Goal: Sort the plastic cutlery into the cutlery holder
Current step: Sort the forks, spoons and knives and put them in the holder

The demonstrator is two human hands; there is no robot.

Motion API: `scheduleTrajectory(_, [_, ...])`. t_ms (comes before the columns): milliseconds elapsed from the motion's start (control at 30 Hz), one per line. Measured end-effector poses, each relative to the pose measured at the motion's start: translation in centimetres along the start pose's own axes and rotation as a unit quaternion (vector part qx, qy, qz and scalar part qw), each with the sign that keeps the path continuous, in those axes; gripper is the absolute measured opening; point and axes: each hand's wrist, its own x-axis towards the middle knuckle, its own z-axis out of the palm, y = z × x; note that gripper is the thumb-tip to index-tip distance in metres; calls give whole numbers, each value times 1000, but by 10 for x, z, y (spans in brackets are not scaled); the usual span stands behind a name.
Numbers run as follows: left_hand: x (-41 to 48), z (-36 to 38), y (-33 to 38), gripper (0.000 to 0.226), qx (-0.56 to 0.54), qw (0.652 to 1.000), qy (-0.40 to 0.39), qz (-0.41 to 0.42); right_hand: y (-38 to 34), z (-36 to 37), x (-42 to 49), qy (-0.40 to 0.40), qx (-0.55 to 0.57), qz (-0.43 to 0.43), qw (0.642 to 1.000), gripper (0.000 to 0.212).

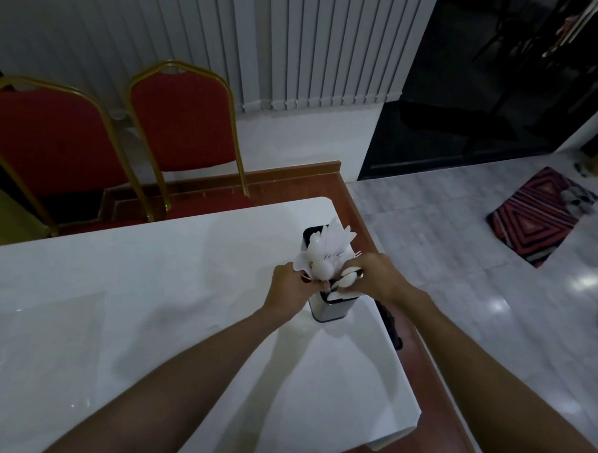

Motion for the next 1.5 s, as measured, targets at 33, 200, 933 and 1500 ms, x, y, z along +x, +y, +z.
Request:
scheduleTrajectory(33, [0, 2, -2, 27, 7, 1000, 0, 6, 1, -1, -1, -1, 4, 1, 1000, 17])
scheduleTrajectory(200, [-1, 11, -10, 27, 47, 998, -19, 27, 7, -6, -4, 15, 28, -1, 1000, 25])
scheduleTrajectory(933, [-8, 19, 1, 4, 13, 999, 19, 46, 0, -8, -18, 117, 132, -34, 984, 36])
scheduleTrajectory(1500, [-11, 31, 6, 7, 32, 995, 54, 73, -7, -13, -16, 89, 116, -50, 988, 18])
